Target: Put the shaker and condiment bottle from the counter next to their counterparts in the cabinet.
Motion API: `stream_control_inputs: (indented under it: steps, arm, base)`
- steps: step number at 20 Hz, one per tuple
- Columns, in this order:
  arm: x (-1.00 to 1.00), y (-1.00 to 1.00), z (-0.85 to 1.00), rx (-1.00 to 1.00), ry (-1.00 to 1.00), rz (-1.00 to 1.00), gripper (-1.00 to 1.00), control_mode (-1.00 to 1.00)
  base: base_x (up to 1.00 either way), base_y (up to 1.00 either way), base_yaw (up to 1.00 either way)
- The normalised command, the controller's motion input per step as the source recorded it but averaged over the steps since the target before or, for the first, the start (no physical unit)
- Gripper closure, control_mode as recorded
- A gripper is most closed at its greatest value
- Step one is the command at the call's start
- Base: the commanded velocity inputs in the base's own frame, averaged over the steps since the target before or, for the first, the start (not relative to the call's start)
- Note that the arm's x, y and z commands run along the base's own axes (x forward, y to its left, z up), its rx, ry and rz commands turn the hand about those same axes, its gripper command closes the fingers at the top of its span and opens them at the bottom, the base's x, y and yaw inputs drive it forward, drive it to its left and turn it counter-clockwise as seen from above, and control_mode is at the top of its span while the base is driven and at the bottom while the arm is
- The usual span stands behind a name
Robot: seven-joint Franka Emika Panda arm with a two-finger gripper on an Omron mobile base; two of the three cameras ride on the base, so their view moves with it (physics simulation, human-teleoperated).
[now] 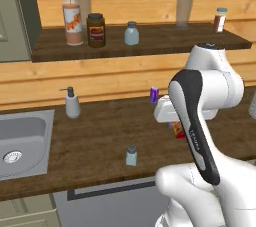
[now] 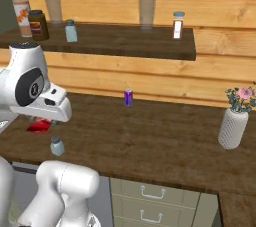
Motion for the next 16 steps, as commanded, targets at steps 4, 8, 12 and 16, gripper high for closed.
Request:
stream_control_inputs:
  steps: [4,8,12,16]
  arm:
    - [-0.05,0.76,0.34,0.0,-0.02,0.06,1.0,-1.0]
    - [0.0,0.58,0.25,0.0,-0.05,0.14,1.0,-1.0]
    - [-0.04,0.53,0.25,0.0,-0.07,0.13,1.0,-1.0]
    - [-0.14,0.43,0.31,0.0,-0.12,0.12,1.0,-1.0]
  base:
    - [0.0,0.0,0.0]
    - [0.0,0.0,0.0]
    - [0.0,0.0,0.0]
    - [0.0,0.0,0.0]
